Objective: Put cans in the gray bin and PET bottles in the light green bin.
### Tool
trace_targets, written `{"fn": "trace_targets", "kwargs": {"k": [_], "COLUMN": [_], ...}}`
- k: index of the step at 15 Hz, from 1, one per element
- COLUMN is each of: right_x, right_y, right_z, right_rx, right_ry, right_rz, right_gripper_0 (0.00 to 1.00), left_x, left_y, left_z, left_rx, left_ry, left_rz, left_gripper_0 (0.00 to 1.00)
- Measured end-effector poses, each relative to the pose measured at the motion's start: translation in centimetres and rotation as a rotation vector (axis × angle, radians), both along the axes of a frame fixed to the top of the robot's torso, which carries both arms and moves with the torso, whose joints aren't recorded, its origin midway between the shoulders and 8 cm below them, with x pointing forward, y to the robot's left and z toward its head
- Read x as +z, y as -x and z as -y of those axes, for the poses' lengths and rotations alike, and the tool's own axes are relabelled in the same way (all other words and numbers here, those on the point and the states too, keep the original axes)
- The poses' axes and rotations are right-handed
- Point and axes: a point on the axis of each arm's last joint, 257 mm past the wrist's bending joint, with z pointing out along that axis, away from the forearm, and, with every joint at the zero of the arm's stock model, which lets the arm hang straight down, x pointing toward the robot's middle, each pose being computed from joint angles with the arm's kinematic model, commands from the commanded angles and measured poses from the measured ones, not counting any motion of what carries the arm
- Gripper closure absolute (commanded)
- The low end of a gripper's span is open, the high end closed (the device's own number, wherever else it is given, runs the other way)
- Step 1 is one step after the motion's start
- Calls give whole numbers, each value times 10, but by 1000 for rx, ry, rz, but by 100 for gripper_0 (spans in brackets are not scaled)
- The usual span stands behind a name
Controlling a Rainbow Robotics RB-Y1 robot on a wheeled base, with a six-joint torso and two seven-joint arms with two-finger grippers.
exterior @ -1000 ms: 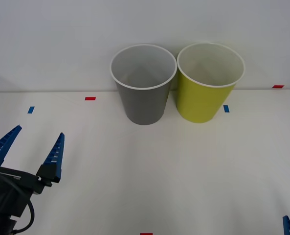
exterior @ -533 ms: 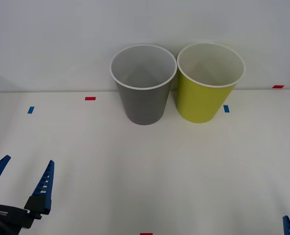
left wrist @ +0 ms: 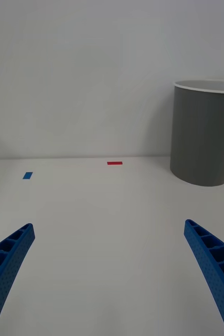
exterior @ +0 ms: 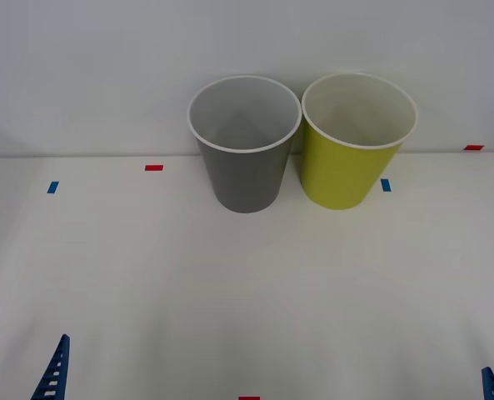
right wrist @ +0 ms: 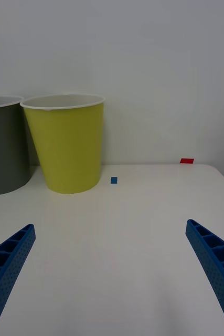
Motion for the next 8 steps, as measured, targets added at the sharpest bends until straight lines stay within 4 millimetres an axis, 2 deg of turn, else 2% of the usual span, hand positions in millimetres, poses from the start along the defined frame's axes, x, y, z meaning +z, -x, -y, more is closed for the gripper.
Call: {"fn": "trace_targets", "kwargs": {"k": [3, 8], "right_x": [0, 0], "right_y": [0, 0], "right_z": [0, 0], "right_rx": [0, 0], "right_ry": [0, 0], "right_rz": [0, 0], "right_gripper_0": [0, 0], "left_x": [-8, -9], "left_y": [16, 42], "left_z": [-2, 3], "left_rx": [13, 24], "left_ry": [-24, -15], "left_rz": [-36, -25], "left_gripper_0": [3, 3]}}
